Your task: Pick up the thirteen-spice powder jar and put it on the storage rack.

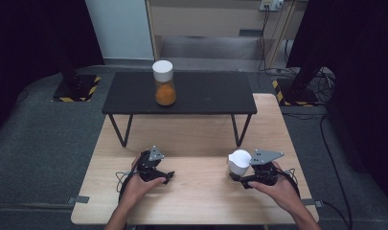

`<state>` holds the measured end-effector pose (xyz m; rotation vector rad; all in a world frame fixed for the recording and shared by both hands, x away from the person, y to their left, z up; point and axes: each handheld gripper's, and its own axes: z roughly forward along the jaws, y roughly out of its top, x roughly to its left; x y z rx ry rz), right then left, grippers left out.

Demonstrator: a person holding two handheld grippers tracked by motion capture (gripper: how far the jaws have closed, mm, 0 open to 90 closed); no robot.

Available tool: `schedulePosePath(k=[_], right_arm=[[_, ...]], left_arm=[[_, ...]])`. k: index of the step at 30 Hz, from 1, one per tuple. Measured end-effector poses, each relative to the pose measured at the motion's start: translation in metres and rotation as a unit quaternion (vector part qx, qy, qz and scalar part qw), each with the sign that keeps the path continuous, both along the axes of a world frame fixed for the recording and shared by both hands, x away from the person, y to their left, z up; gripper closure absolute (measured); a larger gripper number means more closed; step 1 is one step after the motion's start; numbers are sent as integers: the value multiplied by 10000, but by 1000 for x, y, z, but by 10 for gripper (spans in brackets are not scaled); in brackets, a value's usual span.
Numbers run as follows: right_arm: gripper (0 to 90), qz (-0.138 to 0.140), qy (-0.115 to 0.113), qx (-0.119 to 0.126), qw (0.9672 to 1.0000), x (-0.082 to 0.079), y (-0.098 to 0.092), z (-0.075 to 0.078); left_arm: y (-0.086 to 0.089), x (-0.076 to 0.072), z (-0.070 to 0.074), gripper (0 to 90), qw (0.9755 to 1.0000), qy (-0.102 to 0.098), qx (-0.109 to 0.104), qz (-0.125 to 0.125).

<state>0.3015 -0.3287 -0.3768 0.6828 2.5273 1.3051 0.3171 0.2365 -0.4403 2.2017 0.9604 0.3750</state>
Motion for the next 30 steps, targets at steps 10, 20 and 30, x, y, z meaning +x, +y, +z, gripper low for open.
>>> schedulePosePath(k=[10,20,30], right_arm=[[314,56,-99,-115,9999,8,7,29],[314,121,-212,-4,9997,18,14,56],[314,110,-259,49,9996,25,16,88]], left_arm=[[0,0,0,0,10000,-1,-1,-1],[0,0,0,0,10000,-1,5,-4],[0,0,0,0,10000,-1,4,-3]])
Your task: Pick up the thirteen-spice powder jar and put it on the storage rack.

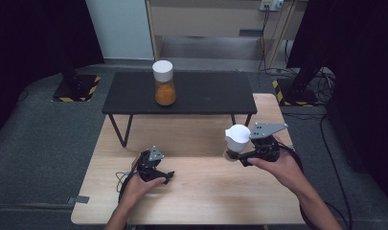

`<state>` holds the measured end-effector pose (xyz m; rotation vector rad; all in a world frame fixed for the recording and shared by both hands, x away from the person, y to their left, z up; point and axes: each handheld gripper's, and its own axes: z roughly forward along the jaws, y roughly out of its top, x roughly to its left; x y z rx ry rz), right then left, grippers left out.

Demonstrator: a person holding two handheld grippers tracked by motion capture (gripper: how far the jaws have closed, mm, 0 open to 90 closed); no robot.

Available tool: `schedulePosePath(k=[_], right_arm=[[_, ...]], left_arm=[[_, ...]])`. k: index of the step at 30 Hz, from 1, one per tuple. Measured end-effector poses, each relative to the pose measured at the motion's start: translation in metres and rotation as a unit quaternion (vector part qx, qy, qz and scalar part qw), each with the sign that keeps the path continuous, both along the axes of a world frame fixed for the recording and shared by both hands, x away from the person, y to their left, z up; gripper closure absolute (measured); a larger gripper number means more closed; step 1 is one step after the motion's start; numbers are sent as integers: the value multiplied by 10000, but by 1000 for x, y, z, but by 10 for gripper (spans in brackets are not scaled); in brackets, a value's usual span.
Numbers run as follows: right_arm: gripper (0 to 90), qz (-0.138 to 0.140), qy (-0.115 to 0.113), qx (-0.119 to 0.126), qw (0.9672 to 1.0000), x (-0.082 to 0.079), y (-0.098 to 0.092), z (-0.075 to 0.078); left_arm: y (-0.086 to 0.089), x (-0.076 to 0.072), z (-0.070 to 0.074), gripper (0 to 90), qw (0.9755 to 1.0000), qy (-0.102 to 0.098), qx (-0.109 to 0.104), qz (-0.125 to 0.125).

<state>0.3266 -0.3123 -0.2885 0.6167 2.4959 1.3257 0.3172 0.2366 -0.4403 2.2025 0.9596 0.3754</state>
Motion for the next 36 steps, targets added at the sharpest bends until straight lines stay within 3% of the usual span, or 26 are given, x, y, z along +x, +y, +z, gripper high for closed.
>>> schedulePosePath(k=[10,36], right_arm=[[314,-15,-11,-169,9999,9,4,29],[314,-152,-121,-23,9998,40,5,78]], left_arm=[[0,0,0,0,10000,1,1,0],[0,0,0,0,10000,-2,-2,10]])
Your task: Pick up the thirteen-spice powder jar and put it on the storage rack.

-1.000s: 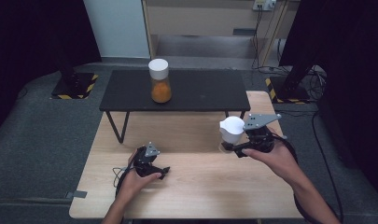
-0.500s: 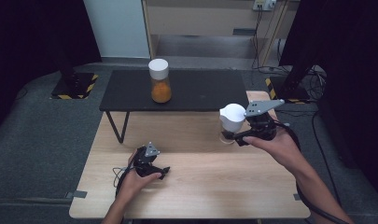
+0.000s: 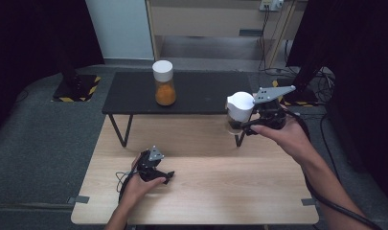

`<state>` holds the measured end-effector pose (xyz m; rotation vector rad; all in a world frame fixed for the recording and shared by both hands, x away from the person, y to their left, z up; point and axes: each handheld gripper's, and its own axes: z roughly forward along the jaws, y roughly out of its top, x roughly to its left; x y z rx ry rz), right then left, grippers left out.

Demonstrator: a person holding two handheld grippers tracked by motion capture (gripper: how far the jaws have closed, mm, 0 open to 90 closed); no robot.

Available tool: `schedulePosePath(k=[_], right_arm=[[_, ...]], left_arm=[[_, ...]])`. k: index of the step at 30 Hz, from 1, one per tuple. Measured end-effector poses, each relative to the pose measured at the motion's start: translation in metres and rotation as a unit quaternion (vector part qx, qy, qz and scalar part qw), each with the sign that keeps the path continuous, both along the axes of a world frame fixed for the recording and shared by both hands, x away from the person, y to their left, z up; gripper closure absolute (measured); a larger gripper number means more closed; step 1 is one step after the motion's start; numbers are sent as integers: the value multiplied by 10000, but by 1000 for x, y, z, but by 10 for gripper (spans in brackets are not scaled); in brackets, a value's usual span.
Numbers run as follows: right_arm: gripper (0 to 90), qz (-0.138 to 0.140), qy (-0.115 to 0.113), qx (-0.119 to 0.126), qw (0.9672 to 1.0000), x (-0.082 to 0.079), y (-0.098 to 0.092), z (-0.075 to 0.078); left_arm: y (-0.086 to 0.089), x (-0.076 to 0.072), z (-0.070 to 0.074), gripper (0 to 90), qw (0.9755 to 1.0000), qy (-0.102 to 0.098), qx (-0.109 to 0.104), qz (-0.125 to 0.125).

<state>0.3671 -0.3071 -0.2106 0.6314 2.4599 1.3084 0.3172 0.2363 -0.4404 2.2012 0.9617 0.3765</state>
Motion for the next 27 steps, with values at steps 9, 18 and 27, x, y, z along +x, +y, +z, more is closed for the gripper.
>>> schedulePosePath(k=[9,18,27], right_arm=[[314,-158,-6,-75,9998,26,3,16],[314,-298,-20,-45,9995,42,7,23],[314,-308,84,-79,9995,64,21,21]], left_arm=[[0,0,0,0,10000,-3,-5,0],[0,0,0,0,10000,-2,-2,1],[0,0,0,0,10000,-3,0,1]])
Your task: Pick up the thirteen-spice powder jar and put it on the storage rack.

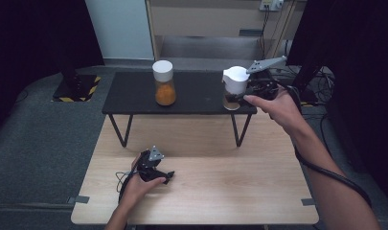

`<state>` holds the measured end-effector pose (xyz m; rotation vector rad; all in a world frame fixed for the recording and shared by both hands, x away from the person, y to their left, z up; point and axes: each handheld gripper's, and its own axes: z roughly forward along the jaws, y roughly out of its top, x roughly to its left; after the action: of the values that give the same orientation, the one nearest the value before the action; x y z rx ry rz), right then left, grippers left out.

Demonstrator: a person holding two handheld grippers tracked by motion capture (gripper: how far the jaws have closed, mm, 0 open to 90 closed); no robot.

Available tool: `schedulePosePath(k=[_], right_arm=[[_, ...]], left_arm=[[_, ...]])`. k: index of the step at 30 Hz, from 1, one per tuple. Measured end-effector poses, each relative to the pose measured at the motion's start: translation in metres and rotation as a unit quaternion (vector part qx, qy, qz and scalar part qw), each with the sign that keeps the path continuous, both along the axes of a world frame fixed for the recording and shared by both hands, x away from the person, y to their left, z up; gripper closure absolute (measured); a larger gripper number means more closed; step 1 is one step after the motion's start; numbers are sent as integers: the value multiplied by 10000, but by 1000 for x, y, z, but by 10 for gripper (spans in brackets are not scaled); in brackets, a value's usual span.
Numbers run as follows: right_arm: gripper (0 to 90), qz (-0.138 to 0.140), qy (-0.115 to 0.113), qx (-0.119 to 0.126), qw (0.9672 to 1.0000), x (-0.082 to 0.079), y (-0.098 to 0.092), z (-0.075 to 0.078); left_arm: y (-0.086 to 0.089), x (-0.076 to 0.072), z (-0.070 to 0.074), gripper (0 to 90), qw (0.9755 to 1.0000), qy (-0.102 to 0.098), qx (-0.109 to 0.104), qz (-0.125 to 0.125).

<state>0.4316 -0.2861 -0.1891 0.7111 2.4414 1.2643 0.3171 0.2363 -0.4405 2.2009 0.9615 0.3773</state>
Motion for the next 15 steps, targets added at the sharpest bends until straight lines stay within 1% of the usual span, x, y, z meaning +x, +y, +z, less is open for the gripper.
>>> schedulePosePath(k=[5,9,15], right_arm=[[314,18,47,74,10000,14,9,-4],[314,42,88,53,9999,24,16,-8],[314,73,164,77,9998,35,21,-15]], left_arm=[[0,0,0,0,10000,1,-2,1],[0,0,0,0,10000,0,-3,2],[0,0,0,0,10000,1,-5,3]])
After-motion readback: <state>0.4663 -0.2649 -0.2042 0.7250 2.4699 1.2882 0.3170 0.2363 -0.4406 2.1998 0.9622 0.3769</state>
